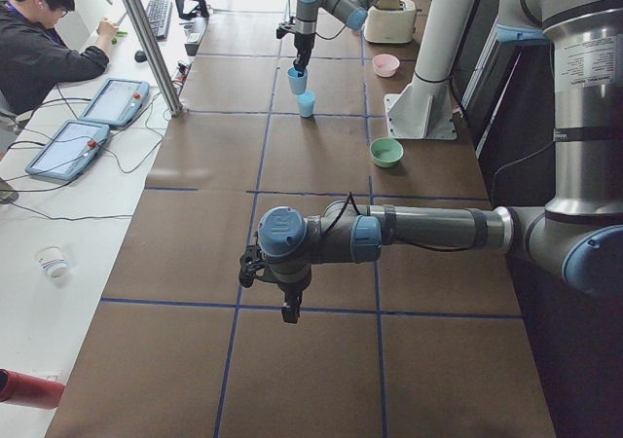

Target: Stack blue cups with both arms

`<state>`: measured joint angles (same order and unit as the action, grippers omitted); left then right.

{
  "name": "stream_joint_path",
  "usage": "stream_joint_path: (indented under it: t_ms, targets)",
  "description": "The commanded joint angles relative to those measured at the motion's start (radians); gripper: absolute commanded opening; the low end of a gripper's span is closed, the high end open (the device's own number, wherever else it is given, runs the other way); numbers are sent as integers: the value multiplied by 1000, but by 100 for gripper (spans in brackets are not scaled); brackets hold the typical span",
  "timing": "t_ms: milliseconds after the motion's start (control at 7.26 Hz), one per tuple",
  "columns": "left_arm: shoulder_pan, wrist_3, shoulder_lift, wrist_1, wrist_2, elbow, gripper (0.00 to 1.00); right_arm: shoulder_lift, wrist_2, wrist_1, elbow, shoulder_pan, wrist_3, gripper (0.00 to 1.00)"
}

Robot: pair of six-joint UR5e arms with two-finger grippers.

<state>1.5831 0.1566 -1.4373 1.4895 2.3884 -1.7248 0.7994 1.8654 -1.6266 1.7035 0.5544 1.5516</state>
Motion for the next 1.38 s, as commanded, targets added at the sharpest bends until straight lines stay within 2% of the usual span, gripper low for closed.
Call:
stream_joint_path:
  t_ms: [0, 275, 413, 551, 826, 1101, 1239]
  targets:
    - [0, 0, 0, 0, 0, -1, 100, 3, -43, -9, 1, -39, 27, 0]
    - [0, 0, 0, 2, 0, -1, 100, 10, -43, -9, 2, -39, 25, 1]
    - [0, 0, 0, 0, 0, -1, 100, 17, -46, -9, 2, -41, 25, 58]
    - [0, -2, 0, 0, 0, -1, 100, 23, -92, -6, 5, -57, 12, 100]
    - [-2, 3, -2, 2, 0, -1, 100, 23, -42, -6, 10, -41, -11, 100]
    - [-2, 1, -5, 0, -5, 2, 100, 58, 142, -6, 10, 107, -198, 100]
    - [-3, 4, -17, 0, -5, 14, 100, 125, 253, -3, 10, 221, -366, 100]
